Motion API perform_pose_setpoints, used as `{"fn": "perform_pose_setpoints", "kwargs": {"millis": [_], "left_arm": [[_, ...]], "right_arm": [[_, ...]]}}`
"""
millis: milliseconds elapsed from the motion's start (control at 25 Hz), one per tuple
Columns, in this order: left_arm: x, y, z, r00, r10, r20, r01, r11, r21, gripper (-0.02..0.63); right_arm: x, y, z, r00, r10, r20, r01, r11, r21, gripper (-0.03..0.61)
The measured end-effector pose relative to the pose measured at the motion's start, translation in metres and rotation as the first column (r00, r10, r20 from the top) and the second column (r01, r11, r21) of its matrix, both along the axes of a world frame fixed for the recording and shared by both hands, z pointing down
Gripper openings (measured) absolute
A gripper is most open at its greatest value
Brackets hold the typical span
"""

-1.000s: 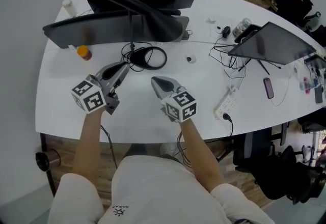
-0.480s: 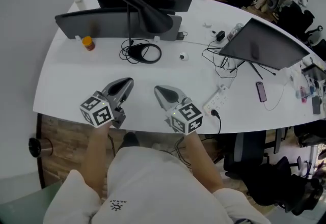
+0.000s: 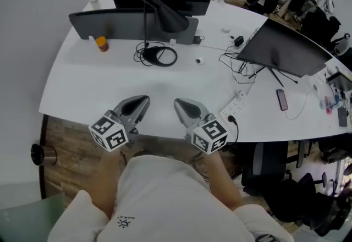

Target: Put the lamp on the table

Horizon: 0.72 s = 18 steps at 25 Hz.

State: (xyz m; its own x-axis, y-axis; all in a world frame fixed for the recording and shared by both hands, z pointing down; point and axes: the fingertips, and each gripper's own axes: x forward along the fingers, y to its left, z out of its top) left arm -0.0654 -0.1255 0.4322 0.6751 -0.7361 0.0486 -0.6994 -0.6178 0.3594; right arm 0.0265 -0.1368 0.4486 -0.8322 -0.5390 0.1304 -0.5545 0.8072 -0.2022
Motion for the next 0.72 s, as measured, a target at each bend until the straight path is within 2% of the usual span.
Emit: {"fn": "perform_pose_setpoints", "kwargs": {"millis": [320,560,720], "left_arm": [[-0.002,0.019,-0.011,0.999,0.050,0.021,-0.050,0.999,0.014,-0.006],[-0.015,0.026,-0.017,0.995,0.090,0.044,-0.090,0.996,0.014,-0.006],[-0.026,0.026,-0.021,0.994,0.093,0.053,-0.094,0.995,0.030,-0.006]], "right_arm": [[-0.007,0.024,-0.016,1.000,0.028,-0.004,-0.028,0.999,0.019,0.002],[-0.006,0.028,-0.023,0.998,0.066,-0.012,-0.066,0.998,0.004,0.002],[-0.008,0.030,-0.031,0.996,0.087,-0.017,-0.086,0.996,0.027,0.000]]}}
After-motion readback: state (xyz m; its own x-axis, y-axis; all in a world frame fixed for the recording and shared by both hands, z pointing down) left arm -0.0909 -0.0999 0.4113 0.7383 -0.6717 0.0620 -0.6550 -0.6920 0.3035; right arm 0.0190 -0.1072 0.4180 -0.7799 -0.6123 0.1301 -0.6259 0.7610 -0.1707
